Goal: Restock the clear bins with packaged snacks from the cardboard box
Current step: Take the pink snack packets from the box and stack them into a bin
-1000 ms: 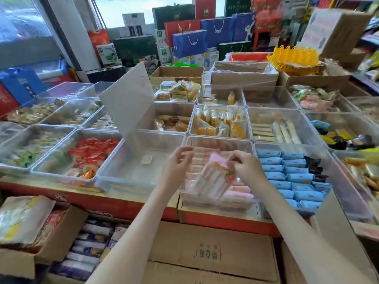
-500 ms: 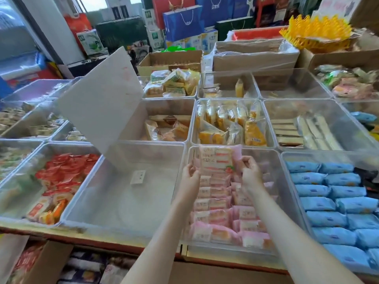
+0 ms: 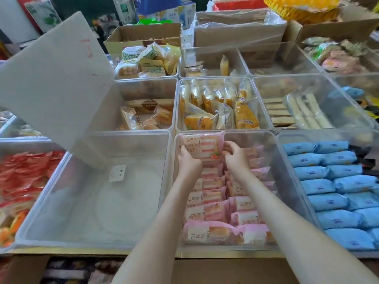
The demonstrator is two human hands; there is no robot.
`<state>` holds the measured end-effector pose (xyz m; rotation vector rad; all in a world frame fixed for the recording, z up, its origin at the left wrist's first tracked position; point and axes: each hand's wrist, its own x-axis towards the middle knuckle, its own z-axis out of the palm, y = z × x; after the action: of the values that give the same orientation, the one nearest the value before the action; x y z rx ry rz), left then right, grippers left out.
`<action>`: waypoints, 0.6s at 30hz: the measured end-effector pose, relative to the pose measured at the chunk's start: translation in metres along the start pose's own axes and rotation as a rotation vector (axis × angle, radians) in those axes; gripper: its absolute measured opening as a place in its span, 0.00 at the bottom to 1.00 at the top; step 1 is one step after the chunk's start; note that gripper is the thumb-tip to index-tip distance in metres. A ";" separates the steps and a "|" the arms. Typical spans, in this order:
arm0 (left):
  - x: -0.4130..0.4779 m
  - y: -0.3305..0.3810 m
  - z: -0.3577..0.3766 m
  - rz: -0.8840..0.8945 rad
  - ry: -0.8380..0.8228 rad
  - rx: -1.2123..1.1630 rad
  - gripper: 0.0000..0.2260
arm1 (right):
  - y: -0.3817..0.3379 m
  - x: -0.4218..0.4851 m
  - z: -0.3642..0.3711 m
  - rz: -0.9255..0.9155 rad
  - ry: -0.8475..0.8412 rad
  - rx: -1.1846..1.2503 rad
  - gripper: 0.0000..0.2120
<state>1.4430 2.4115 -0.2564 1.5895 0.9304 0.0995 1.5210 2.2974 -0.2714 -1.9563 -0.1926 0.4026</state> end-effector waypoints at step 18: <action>-0.192 0.107 0.076 0.354 -0.191 0.144 0.17 | -0.122 -0.144 -0.174 -0.199 -0.009 -0.469 0.11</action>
<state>1.4085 2.2404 -0.1021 1.8506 0.5118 0.1271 1.4564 2.1526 -0.0694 -2.3661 -0.5218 0.2489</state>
